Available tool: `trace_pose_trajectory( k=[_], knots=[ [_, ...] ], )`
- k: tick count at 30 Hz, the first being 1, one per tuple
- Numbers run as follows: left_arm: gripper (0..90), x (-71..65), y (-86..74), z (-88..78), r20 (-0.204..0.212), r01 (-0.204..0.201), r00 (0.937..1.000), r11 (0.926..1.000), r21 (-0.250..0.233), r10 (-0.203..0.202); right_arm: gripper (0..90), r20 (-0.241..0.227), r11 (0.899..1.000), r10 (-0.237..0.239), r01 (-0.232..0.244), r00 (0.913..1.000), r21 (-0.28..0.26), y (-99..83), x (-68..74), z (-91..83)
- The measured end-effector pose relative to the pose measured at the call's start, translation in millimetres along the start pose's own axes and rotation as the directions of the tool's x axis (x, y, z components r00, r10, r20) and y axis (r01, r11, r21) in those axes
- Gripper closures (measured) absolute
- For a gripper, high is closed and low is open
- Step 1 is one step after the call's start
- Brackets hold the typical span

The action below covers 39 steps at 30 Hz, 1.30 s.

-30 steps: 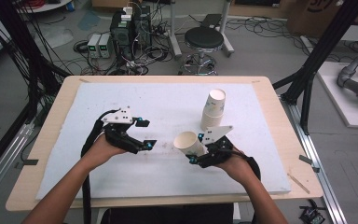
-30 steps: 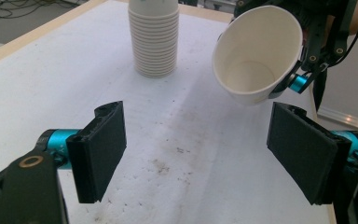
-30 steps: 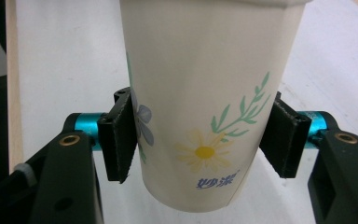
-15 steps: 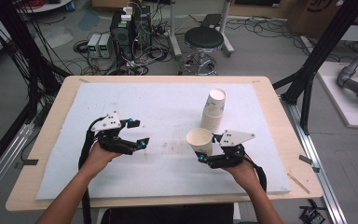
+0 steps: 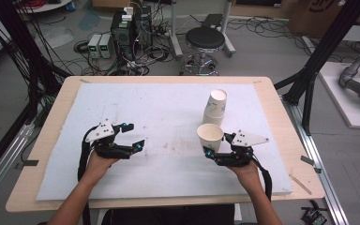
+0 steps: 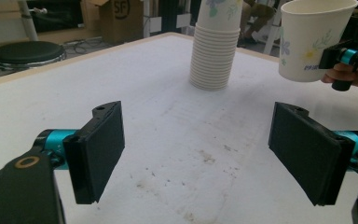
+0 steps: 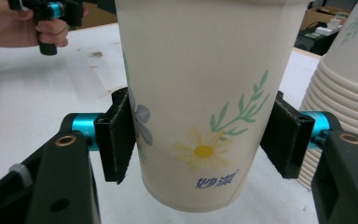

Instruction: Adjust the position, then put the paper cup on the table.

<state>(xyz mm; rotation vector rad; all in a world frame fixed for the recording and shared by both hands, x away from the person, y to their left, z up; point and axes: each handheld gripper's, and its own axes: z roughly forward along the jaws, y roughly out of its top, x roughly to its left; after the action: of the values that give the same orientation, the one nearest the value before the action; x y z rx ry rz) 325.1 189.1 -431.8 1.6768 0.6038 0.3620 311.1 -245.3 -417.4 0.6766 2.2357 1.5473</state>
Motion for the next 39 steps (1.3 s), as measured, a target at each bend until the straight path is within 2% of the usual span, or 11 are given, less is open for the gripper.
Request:
trace_pose_trajectory(
  k=[8,13,20,23,29,33,39],
  knots=[
    [18.8,-0.1,-3.5,-3.2,0.001,-0.016,0.9999,0.9999,-0.002,0.016,34.5,0.014,1.0,0.01,-0.009,0.9999,-0.024,2.0,-2.5,0.7],
    [18.9,0.4,-3.0,-6.0,-0.02,-0.024,0.9995,0.9997,0.003,0.024,34.6,0.014,1.0,0.009,-0.008,0.9999,-0.014,0.5,-1.4,1.4],
    [18.6,4.9,-3.9,-14.7,-0.043,0.0,0.9991,0.9999,-0.013,-0.001,34.7,0.012,1.0,-0.019,0.019,0.9998,-0.008,9.1,2.3,9.2],
    [18.7,6.7,-5.8,-19.7,-0.059,0.01,0.9982,0.9998,-0.019,-0.011,34.9,-0.003,1.0,-0.024,0.024,0.9997,-0.003,16.4,3.8,21.2],
    [18.7,12.4,-8.5,-27.7,-0.083,0.024,0.9962,0.9996,-0.017,-0.025,35.0,-0.027,1.0,-0.021,0.021,0.9994,0.008,35.8,7.8,57.6],
    [18.8,14.4,-9.2,-30.7,-0.088,0.034,0.9954,0.9992,-0.02,-0.036,35.7,-0.041,1.0,0.006,-0.005,0.9992,0.019,46.0,9.3,80.8],
    [18.8,15.2,-9.2,-32.5,-0.095,0.039,0.9946,0.9988,-0.03,-0.041,35.8,-0.011,0.998,0.042,-0.041,0.9991,0.045,53.7,8.3,112.7]
  ],
)
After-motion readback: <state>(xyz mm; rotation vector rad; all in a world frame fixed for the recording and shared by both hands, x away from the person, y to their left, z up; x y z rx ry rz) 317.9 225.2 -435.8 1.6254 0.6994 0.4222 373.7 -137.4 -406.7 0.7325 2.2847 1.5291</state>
